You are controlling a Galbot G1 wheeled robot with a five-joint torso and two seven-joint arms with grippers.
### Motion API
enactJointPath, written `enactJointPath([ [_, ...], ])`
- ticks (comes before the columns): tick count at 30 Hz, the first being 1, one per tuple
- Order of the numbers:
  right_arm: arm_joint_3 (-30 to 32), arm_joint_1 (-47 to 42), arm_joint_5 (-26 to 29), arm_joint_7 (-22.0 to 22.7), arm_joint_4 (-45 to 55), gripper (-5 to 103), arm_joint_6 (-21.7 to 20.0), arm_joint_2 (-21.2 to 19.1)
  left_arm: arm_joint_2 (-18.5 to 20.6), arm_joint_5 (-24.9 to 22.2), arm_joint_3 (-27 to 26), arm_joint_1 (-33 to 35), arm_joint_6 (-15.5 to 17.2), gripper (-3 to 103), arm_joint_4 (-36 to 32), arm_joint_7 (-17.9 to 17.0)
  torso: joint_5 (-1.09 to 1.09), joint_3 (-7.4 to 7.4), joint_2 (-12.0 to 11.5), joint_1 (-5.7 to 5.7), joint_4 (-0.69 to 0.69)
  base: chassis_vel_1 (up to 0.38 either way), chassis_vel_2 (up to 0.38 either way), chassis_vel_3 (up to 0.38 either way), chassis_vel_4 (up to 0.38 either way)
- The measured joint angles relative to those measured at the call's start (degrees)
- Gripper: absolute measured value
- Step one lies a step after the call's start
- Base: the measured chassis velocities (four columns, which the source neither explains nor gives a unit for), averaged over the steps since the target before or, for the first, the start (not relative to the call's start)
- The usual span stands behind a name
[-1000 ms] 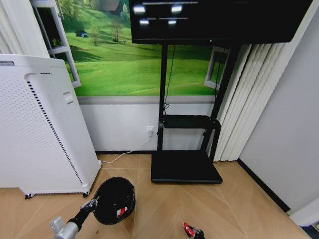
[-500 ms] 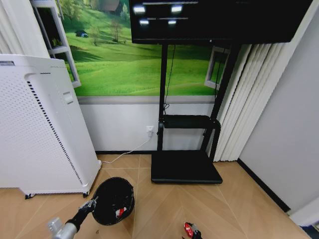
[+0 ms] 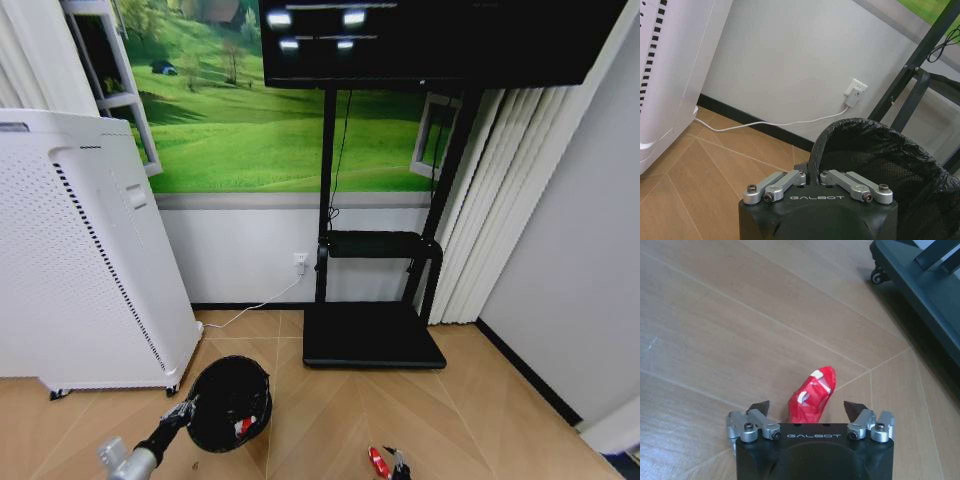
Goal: Pick up the trash bin and place the garbage on the floor into it.
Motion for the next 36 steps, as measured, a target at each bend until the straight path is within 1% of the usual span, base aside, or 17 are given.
enactJointPath([
  [1,-0.2,0.2,-0.7,0.4,-0.4,79,0.0,0.1,0.0,-0.1,-0.2,0.1,-0.1,7,-0.2,0.0,0.00,0.00,0.0,0.00,0.00,0.000,0.000,0.000,0.000],
  [2,-0.2,0.2,-0.7,0.4,-0.4,79,0.0,0.1,0.0,-0.1,-0.2,0.1,-0.1,7,-0.2,0.0,0.00,0.00,0.0,0.00,0.00,0.000,0.000,0.000,0.000],
  [4,-0.2,0.4,-1.1,0.5,-0.5,69,0.1,0.1,0.0,-0.1,-0.4,0.3,-0.2,7,-0.3,0.0,0.01,0.00,0.0,0.00,0.00,0.000,0.000,0.000,0.000],
  [5,-0.2,0.4,-1.1,0.5,-0.5,69,0.1,0.1,0.0,-0.1,-0.4,0.3,-0.2,7,-0.3,0.0,0.01,0.00,0.0,0.00,0.00,0.000,0.000,0.000,0.000],
  [7,-0.2,0.4,-1.1,0.6,-0.1,58,0.2,0.0,-0.1,-0.1,-0.4,0.3,-0.2,7,-0.3,0.0,0.01,0.00,0.0,0.00,0.00,0.000,0.000,0.000,0.000],
  [8,-0.2,0.4,-1.1,0.6,-0.1,58,0.2,0.0,-0.1,-0.1,-0.4,0.3,-0.2,7,-0.3,0.0,0.01,0.00,0.0,0.00,0.00,0.000,0.000,0.000,0.000],
  [11,0.2,0.1,-0.6,0.4,1.0,41,0.5,-0.3,-0.2,-0.1,-0.3,0.1,-0.2,7,-0.1,-0.1,0.00,0.00,0.0,0.00,0.00,0.000,0.000,0.000,0.000],
  [13,0.4,-0.1,-0.5,0.3,1.3,41,0.7,-0.3,-0.2,-0.1,-0.2,0.0,-0.2,7,0.0,-0.1,0.00,0.00,0.0,0.00,0.00,0.000,0.000,0.000,0.000],
  [14,0.7,-0.4,-0.3,0.2,1.9,31,0.9,-0.4,-0.2,0.0,-0.1,-0.1,-0.2,7,0.1,-0.1,0.00,0.00,0.0,0.00,0.00,0.000,0.000,0.000,0.000],
  [20,0.9,-1.1,0.1,0.1,3.2,25,1.0,-0.5,-0.1,0.3,0.1,-0.2,-0.2,7,0.6,-0.2,0.00,0.00,0.0,0.00,0.00,0.000,0.000,0.000,0.000],
  [27,2.2,-3.4,5.0,-0.5,7.9,25,2.7,-3.0,0.6,2.7,2.4,-1.5,-0.8,7,5.3,-0.4,0.01,0.00,0.0,0.00,0.00,0.000,0.000,0.000,0.000],
  [29,3.6,-5.3,8.3,-1.3,12.3,25,4.3,-5.3,1.3,3.7,4.7,-2.6,-0.9,7,7.6,-0.4,0.00,0.00,0.0,0.00,0.02,0.000,0.000,0.000,0.000],
  [31,4.2,-6.4,9.0,-1.2,14.4,25,4.5,-6.2,1.6,3.9,6.0,-3.3,-0.9,7,8.2,-0.6,-0.01,0.00,0.0,0.00,0.02,0.000,0.000,0.000,0.000],
  [32,4.9,-8.8,10.4,-1.0,18.8,25,3.8,-7.9,2.2,4.3,8.3,-4.5,-0.9,7,9.0,-1.0,0.00,0.00,0.0,0.00,-0.01,0.000,0.000,0.000,0.000],
  [33,4.9,-8.8,10.4,-1.0,18.8,25,3.8,-7.9,2.2,4.3,8.3,-4.5,-0.9,7,9.0,-1.0,0.00,0.00,0.0,0.00,-0.01,0.000,0.000,0.000,0.000],
  [35,5.2,-11.8,12.3,-1.1,25.1,25,3.0,-10.0,3.3,4.5,12.2,-6.6,-0.8,7,9.8,-1.8,-0.02,0.00,0.0,0.00,-0.01,0.000,0.000,0.000,0.000],
  [36,5.2,-11.8,12.3,-1.1,25.1,25,3.0,-10.0,3.3,4.5,12.2,-6.6,-0.8,7,9.8,-1.8,-0.02,0.00,0.0,0.00,-0.01,0.000,0.000,0.000,0.000],
])
